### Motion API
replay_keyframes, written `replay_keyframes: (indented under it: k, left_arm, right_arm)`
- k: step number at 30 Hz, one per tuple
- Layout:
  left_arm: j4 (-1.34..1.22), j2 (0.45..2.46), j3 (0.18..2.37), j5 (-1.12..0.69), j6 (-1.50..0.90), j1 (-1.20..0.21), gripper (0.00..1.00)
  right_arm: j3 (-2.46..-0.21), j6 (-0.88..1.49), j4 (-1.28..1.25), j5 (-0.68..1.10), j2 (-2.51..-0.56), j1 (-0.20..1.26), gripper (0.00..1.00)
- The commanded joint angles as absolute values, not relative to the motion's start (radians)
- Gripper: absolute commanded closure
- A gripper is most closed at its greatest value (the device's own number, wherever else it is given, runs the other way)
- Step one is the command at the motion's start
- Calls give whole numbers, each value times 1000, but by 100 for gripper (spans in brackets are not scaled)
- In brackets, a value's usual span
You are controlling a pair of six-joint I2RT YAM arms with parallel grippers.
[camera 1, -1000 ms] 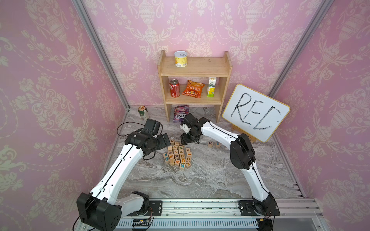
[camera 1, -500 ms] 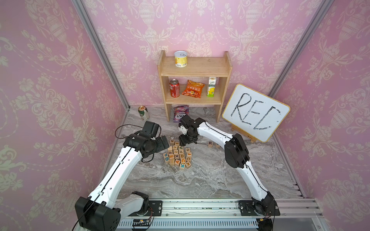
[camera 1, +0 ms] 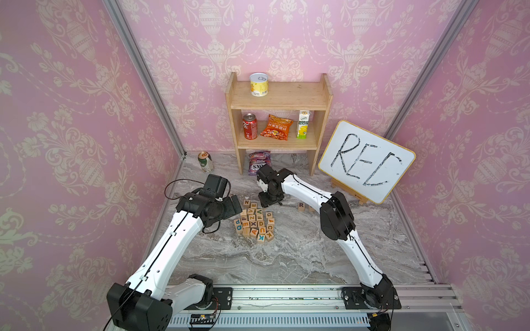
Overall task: Assemble the uppercase word "red" with letter blocks
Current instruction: Pick up the letter block from the center of the board.
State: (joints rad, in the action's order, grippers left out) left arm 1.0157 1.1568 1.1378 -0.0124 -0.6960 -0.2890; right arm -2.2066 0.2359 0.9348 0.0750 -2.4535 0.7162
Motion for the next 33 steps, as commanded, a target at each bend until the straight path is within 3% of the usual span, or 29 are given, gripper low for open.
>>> replay_keyframes:
  k: [1,6,11,13,33]
  left_arm:
    - [1041,1146,1126,-20,-683,-279,1]
    - [1040,1149,1126,-24,-676,-275,1]
    - [1031,1154,1120,-34,-672,-273,1]
    - [1025,1158,1120,-38,-665,-274,1]
    - [984,1211,1151,-100,-560,-273,1]
  right_arm:
    - [-2230,241,965,38,-2474,721,52]
    - [-2240,258,969,41,-2483,721,64]
    - [-2237,271,978,35,-2479,721,85]
    - [-2234,278,984,27,-2472,722,88]
    - [-2208,333,1025,4,-2377,721,90]
